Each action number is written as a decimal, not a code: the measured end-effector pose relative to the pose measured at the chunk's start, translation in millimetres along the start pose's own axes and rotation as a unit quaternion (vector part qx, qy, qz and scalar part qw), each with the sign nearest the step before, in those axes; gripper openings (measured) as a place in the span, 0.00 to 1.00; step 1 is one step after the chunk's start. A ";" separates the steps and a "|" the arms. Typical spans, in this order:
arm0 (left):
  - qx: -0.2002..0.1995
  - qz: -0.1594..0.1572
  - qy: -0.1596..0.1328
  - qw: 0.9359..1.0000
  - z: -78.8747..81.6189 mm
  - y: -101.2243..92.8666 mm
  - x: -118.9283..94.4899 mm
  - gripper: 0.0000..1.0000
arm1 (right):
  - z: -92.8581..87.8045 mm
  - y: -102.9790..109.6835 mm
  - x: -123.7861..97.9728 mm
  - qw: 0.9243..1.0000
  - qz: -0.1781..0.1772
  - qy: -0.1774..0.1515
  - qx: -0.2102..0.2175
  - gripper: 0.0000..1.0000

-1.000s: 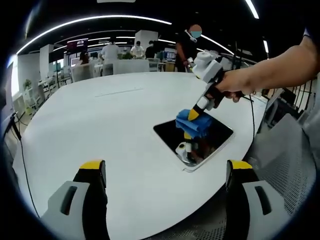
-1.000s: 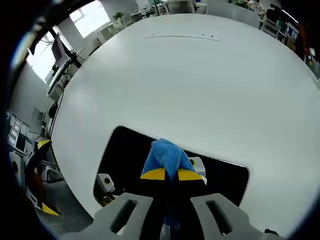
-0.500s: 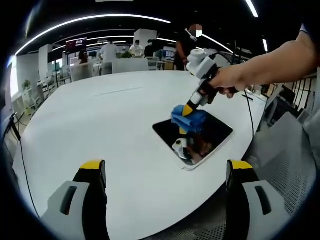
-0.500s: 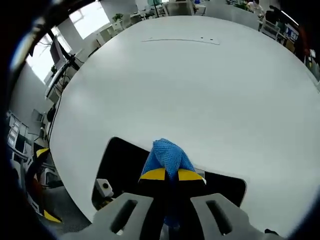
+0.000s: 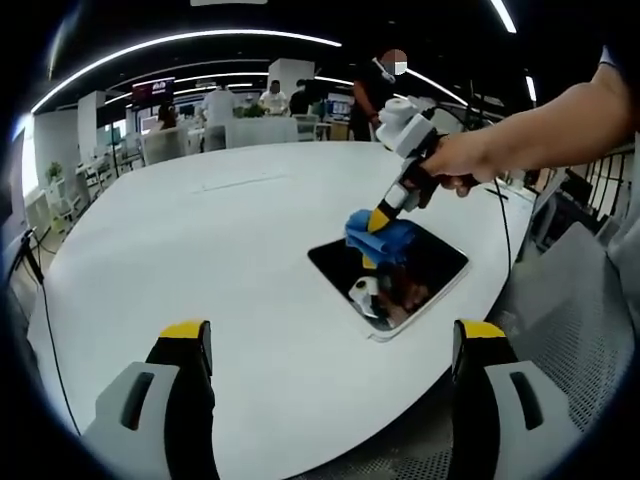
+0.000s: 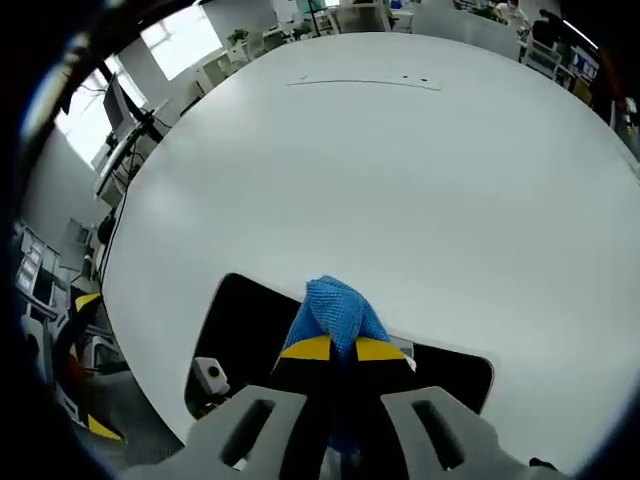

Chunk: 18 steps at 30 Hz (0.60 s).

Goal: Wipe the mirror surface with the cleaning cloth until all visible marks leave the cleaned area.

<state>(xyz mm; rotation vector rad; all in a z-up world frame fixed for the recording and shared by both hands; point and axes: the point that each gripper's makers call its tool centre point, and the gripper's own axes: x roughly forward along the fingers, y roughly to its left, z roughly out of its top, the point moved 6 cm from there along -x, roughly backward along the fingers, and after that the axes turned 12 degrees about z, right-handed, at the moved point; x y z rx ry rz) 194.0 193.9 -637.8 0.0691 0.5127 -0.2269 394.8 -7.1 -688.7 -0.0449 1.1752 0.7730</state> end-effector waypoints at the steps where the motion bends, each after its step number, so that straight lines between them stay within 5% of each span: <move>1: -0.001 0.000 0.000 1.000 0.1 -0.2 0.0 0.99 | -0.5 -0.9 -0.6 1.000 0.000 0.000 0.001 0.00; 18: -0.001 -0.001 0.003 1.000 0.1 -1.3 0.0 0.99 | -5.0 -18.1 -11.0 1.000 -0.009 -0.002 0.007 0.00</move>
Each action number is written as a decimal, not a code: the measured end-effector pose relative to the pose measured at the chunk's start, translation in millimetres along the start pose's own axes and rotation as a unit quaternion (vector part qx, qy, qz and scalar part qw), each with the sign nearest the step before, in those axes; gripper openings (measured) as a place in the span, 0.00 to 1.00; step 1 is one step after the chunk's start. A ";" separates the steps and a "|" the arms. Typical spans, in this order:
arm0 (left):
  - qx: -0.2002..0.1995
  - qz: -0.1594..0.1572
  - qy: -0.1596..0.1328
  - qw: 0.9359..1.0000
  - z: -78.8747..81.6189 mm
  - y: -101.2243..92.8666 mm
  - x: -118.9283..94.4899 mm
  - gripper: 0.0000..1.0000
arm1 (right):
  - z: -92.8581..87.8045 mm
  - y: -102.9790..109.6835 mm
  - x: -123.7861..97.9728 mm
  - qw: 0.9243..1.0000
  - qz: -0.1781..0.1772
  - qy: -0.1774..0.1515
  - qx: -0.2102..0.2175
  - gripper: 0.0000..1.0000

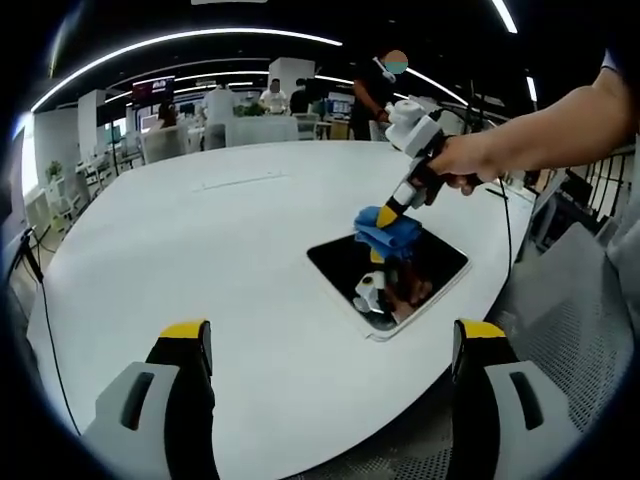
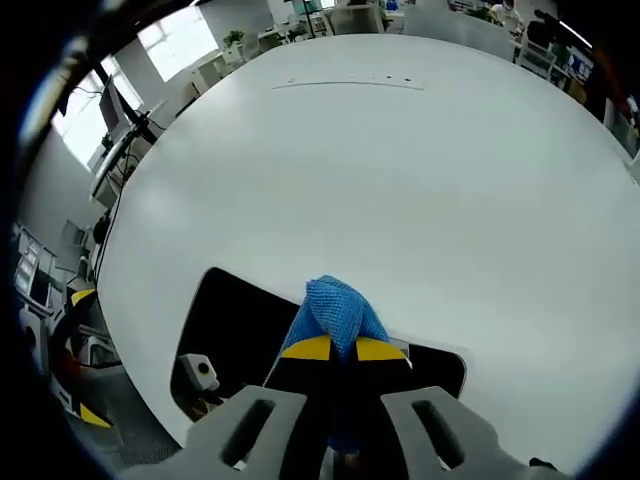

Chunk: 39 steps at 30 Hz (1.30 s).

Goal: Wipe the mirror surface with the cleaning cloth until all visible marks leave the cleaned area.

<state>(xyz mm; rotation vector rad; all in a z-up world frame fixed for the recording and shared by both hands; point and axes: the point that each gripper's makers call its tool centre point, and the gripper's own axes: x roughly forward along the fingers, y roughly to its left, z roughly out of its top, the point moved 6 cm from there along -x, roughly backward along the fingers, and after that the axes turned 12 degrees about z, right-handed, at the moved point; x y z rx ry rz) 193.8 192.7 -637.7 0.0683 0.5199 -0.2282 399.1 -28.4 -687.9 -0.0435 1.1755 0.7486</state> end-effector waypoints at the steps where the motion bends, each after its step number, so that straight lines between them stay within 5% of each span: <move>1: 0.000 0.000 0.000 1.000 -0.1 0.1 0.0 0.99 | -0.9 0.5 -1.8 1.000 -0.001 0.000 0.000 0.00; 39: 0.000 0.001 -0.002 1.000 -0.4 0.6 0.4 0.99 | -16.0 -6.9 -13.6 0.999 -0.017 -0.005 0.051 0.00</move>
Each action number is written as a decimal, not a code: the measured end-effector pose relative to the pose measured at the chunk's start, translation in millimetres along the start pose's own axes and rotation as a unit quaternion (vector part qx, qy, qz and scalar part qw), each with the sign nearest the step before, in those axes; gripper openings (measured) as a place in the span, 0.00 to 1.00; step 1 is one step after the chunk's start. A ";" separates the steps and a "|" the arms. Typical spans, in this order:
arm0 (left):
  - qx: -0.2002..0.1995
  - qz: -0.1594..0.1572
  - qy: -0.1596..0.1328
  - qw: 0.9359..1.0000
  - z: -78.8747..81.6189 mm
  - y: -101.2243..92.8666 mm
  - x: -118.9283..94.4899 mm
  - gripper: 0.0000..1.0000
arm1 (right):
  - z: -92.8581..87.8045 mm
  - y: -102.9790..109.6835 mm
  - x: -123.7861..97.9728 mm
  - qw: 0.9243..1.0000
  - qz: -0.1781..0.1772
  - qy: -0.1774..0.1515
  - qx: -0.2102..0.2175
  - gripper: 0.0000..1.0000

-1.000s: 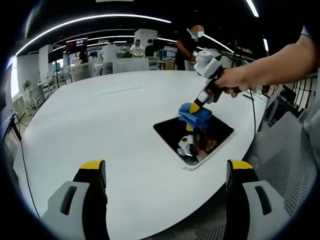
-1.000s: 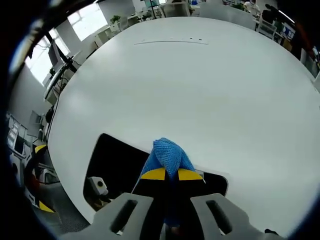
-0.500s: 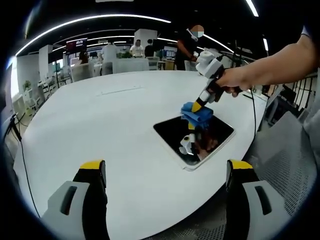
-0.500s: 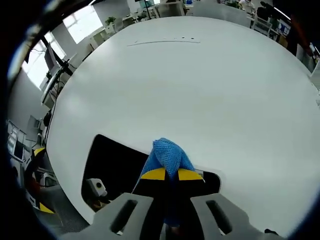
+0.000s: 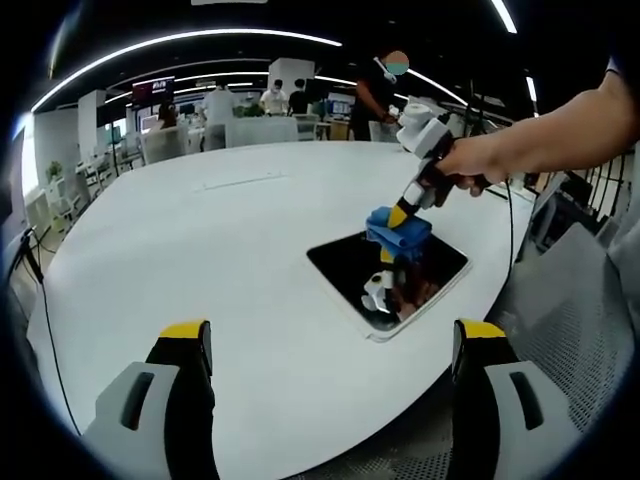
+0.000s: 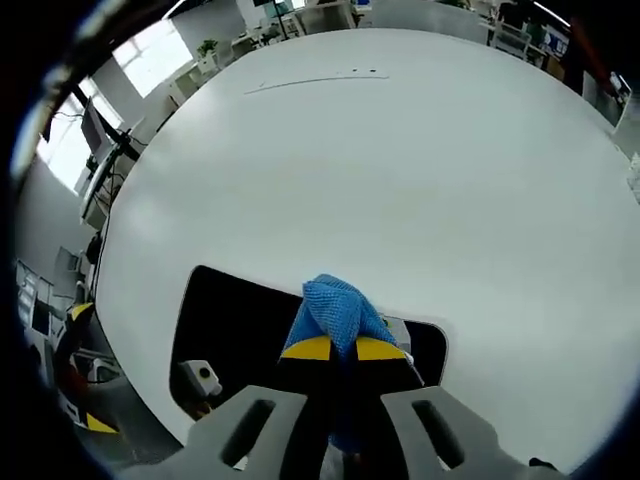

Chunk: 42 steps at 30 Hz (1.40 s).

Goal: Wipe the mirror surface with the cleaning cloth until all visible marks leave the cleaned area.

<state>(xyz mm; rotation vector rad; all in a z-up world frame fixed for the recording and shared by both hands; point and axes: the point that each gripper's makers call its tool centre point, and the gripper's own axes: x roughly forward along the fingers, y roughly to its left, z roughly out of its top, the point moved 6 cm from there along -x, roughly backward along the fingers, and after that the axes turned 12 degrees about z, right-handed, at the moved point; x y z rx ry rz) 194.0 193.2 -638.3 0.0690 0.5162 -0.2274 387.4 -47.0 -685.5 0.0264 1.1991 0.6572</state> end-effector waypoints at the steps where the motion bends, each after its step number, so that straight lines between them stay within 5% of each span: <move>1: 0.000 -0.001 0.000 1.000 0.0 -0.3 -0.1 0.99 | -2.1 1.0 -1.3 1.000 0.000 0.000 0.002 0.00; 42: -0.001 0.002 -0.006 1.000 1.6 -1.8 -1.8 0.99 | -64.7 21.0 -24.6 0.999 0.018 -0.009 0.032 0.00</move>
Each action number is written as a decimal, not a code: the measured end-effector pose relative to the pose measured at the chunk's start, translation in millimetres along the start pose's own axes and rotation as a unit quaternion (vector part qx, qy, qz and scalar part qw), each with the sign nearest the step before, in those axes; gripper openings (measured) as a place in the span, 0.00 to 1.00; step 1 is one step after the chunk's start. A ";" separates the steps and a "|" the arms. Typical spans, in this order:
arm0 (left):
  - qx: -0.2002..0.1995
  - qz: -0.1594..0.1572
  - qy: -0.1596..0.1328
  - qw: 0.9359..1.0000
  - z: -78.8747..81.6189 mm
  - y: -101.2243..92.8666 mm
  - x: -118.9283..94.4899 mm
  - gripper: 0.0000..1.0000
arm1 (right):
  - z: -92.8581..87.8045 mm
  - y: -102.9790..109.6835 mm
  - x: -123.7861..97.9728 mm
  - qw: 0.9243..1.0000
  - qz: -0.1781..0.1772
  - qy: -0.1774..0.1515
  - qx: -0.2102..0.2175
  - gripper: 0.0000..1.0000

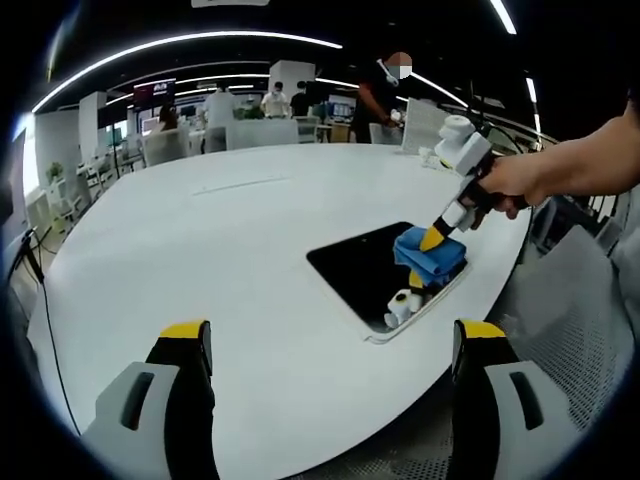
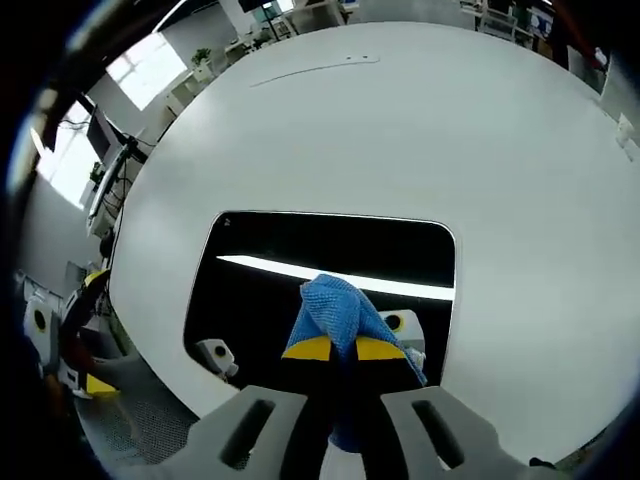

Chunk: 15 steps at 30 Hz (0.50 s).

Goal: Wipe the mirror surface with the cleaning cloth until all visible marks leave the cleaned area.

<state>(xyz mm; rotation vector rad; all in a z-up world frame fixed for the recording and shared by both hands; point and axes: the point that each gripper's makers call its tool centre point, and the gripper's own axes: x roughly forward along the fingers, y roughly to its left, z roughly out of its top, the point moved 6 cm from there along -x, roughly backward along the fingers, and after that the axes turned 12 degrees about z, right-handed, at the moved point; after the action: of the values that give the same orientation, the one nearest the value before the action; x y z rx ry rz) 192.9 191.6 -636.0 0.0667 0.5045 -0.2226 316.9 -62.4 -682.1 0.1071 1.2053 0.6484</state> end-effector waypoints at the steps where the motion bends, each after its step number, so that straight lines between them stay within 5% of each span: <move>1: 0.000 0.000 0.000 1.000 -0.1 0.0 0.0 0.99 | -1.2 0.4 0.0 1.000 -0.002 -0.002 0.000 0.00; 15: 0.000 -0.001 0.001 1.000 -0.7 0.6 -0.5 0.99 | -18.6 7.6 -4.5 1.000 -0.006 -0.011 0.017 0.00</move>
<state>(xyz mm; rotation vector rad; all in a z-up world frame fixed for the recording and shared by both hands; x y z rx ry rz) 192.3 192.4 -636.3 0.0663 0.5058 -0.2241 296.3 -63.3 -682.2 0.1348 1.1947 0.6141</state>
